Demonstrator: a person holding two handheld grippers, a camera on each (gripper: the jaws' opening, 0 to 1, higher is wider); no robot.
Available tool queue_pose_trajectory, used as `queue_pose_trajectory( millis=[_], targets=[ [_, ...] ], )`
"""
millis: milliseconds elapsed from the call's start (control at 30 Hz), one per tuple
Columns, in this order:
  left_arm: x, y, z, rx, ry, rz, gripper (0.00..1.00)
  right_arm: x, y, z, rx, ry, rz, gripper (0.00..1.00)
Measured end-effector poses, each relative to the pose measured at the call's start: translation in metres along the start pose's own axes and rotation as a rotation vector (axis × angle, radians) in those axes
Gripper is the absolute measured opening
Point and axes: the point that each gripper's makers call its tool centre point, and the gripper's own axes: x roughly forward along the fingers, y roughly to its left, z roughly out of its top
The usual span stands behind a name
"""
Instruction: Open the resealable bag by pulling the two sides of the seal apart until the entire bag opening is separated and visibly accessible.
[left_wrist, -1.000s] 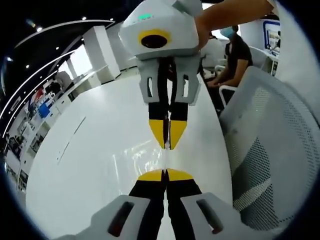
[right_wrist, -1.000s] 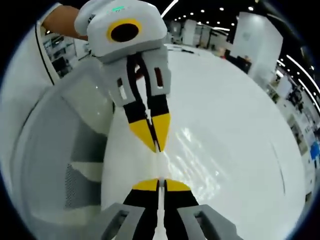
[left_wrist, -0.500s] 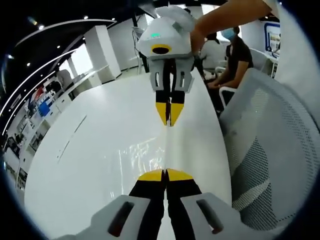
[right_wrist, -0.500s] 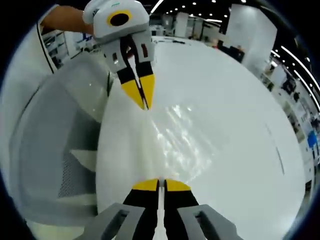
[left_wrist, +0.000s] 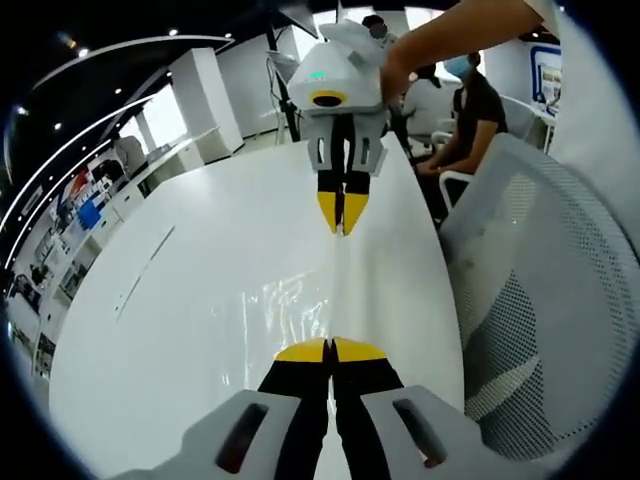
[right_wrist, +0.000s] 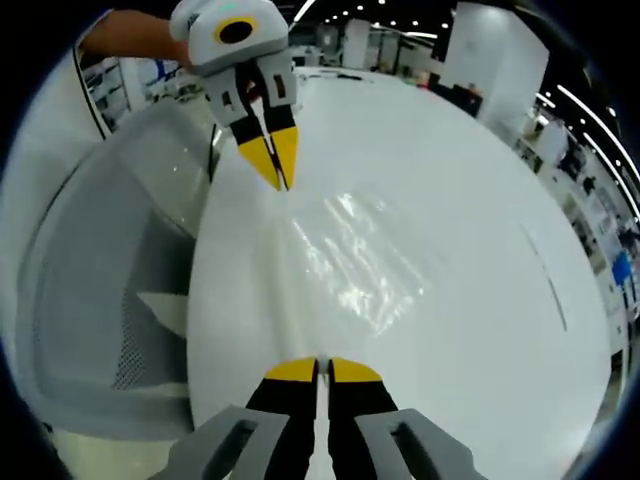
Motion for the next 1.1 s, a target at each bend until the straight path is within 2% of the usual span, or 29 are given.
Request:
queue_pose_trajectory(
  millis=[500,667,767,800,967,1100],
  targets=[
    [0.0,0.001,0.006,0.027,-0.011,0.005,0.0,-0.003,-0.001,-0.001,0.017,-0.017,-0.002,0.01],
    [-0.001,0.0,0.006,0.049,-0.012,0.001,0.0,-0.004,0.001,0.0,-0.108,-0.033,-0.004,0.08],
    [-0.001,0.0,0.006,0.05,-0.015,0.003,0.0,-0.005,0.001,0.0,-0.119,-0.034,-0.008,0.09],
    [-0.002,0.0,0.007,0.061,-0.018,0.007,0.0,-0.005,0.004,0.005,-0.067,-0.061,0.016,0.09],
    [-0.002,-0.002,0.008,0.08,-0.023,0.007,0.0,-0.009,0.002,0.018,-0.046,-0.112,0.019,0.09],
    [-0.001,-0.004,0.008,0.102,-0.023,0.002,0.0,-0.014,0.003,0.039,-0.039,-0.166,0.031,0.09]
  ],
)
